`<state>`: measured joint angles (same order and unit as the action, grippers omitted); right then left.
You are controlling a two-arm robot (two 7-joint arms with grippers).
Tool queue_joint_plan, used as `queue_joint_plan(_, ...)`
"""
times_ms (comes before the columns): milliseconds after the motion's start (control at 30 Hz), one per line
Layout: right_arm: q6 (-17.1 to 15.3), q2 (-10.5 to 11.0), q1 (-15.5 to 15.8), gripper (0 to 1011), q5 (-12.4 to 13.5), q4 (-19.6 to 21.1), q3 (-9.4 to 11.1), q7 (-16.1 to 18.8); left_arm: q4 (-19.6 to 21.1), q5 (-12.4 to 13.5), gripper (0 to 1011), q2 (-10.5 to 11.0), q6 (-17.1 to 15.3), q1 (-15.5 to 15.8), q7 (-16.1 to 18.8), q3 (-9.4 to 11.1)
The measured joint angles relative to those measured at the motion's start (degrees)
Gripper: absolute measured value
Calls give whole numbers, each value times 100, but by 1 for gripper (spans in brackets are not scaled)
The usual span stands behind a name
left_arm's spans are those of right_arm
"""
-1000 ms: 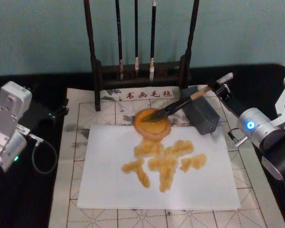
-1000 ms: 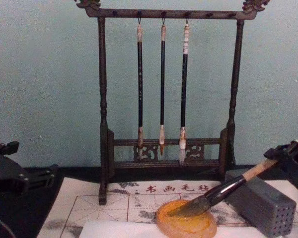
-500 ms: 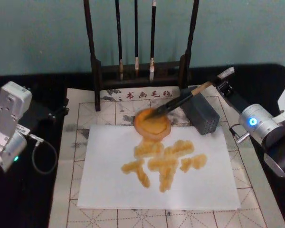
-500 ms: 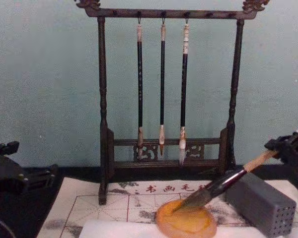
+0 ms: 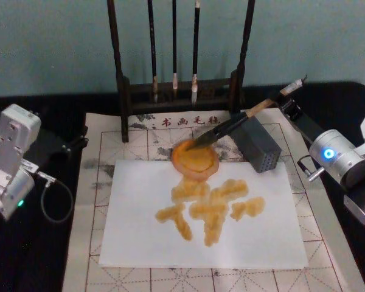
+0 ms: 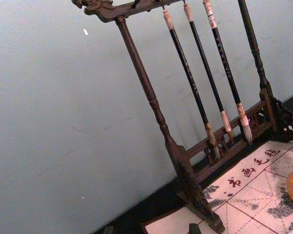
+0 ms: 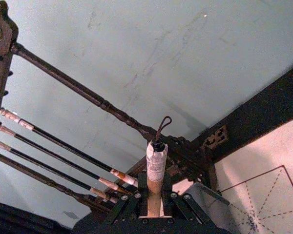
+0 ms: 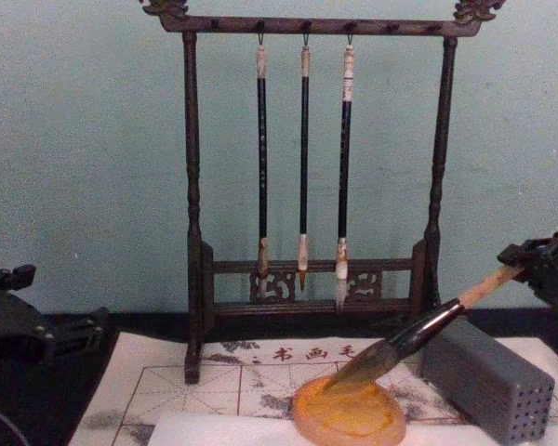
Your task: Pick up the brush from the inkstone, write on the paper, then place the brush back to its original position.
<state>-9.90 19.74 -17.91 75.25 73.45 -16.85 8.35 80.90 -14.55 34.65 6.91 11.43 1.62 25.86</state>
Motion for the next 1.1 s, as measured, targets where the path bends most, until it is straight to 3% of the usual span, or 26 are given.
queue_joint_plan(600, 320, 421, 161, 182, -152, 389, -263, 43, 0, 0, 1001, 0, 0, 0, 0, 0)
queue_joint_plan(733, 434, 562, 261, 182, -324, 586, -337, 122, 0, 0, 1001, 0, 0, 0, 0, 0)
queue_joint_plan(800, 557, 651, 338, 182, -556, 728, -409, 181, 0, 0, 1001, 0, 0, 0, 0, 0)
queue_joint_plan(1100, 796, 769, 513, 182, -1106, 1022, -509, 439, 0, 0, 1001, 0, 0, 0, 0, 0)
